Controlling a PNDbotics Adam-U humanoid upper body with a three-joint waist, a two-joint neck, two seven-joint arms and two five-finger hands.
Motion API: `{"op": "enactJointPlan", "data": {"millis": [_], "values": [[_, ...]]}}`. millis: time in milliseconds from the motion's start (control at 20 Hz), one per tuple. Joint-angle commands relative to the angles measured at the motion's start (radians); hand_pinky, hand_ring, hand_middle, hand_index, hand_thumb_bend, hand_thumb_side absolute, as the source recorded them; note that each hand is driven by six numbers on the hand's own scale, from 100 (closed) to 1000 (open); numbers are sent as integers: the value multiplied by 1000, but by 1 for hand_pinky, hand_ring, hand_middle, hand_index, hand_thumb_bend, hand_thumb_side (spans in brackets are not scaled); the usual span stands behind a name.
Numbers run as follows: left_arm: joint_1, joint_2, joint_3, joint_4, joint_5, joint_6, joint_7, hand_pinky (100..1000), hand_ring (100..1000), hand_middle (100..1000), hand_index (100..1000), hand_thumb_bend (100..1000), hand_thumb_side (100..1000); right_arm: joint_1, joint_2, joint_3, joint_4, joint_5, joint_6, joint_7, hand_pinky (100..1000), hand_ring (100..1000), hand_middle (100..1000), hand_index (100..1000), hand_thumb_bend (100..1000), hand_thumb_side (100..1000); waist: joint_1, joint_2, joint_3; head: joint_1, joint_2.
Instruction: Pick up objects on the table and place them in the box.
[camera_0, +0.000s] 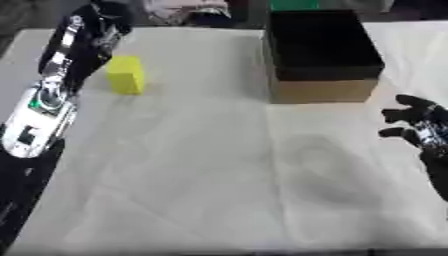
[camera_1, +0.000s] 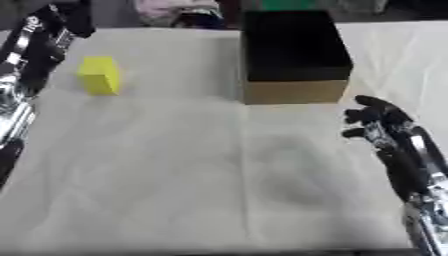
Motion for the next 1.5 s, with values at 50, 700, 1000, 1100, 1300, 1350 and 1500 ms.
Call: {"op": "enactJointPlan", "data": {"millis": [50,700,1000,1100,1300,1350,1500], "values": [[-9,31,13,-19,3,-4,1,751,662,662,746,470,626,-8,-9,-9,-8,-3,-3,1,637,821,564,828,100,605,-1,-17,-1,4,-4],[-10,35,13,-19,1,-4,0,751,662,662,746,473,622,-9,-9,-8,-8,-4,-3,3,638,822,563,828,100,605,0,-17,-1,5,-4],[-28,59,11,-2,-31,-4,-15,756,674,678,756,538,560,-8,-11,-7,-7,-4,-3,5,638,823,563,829,100,604,-2,-19,-2,4,-7],[-46,81,11,14,-72,-3,-31,759,686,692,762,562,530,-7,-11,-6,-7,-3,-3,5,639,823,563,829,100,603,-2,-22,-3,3,-7],[-90,134,10,65,-181,1,-62,765,711,725,782,644,485,-5,-13,-3,-5,-4,-2,8,639,823,563,829,100,605,-1,-26,-7,2,-9],[-102,149,8,81,-213,1,-72,766,716,731,787,675,467,-4,-13,-3,-5,-4,-2,9,639,823,563,829,100,605,-1,-27,-9,2,-9],[-141,190,-6,139,-319,-10,-102,770,732,749,801,740,448,-3,-15,-2,-4,-4,-2,10,639,823,563,828,100,605,2,-30,-12,3,-9]]}}
